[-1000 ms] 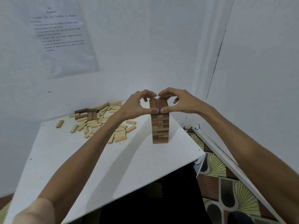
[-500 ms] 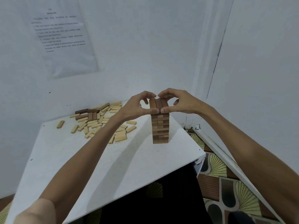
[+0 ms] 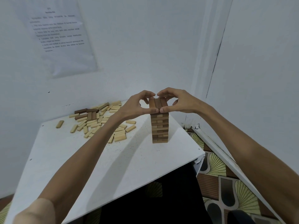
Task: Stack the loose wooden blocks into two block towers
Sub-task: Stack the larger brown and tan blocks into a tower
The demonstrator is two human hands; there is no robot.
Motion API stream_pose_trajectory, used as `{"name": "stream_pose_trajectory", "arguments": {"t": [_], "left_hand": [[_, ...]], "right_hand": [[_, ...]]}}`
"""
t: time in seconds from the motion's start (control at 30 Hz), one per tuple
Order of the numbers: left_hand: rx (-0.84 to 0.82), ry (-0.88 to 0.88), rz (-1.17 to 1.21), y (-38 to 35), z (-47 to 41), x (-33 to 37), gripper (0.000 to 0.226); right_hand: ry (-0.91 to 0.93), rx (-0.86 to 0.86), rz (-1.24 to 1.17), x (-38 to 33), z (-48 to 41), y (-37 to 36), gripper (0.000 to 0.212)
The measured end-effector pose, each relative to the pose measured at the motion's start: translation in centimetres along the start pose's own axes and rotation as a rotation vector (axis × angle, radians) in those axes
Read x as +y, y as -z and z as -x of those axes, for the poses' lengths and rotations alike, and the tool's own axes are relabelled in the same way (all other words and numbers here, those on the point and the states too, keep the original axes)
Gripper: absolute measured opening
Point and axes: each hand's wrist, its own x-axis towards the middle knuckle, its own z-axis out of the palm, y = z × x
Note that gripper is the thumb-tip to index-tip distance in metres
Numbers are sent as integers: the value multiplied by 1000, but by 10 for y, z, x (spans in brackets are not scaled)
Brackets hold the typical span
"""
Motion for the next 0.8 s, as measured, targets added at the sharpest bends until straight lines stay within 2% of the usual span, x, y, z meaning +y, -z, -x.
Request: {"name": "stream_pose_trajectory", "arguments": {"t": [0.17,0.33,0.8], "left_hand": [[-21,22,2,0,1,-1,87],[-58,74,53,-2,2,-8,91],[-80,90,80,-3,-1,-11,94]], "right_hand": [[-7,-12,1,1,0,0,65],[-62,-78,-14,5,2,-1,87],[-101,-64,-69,9,5,0,85]]}}
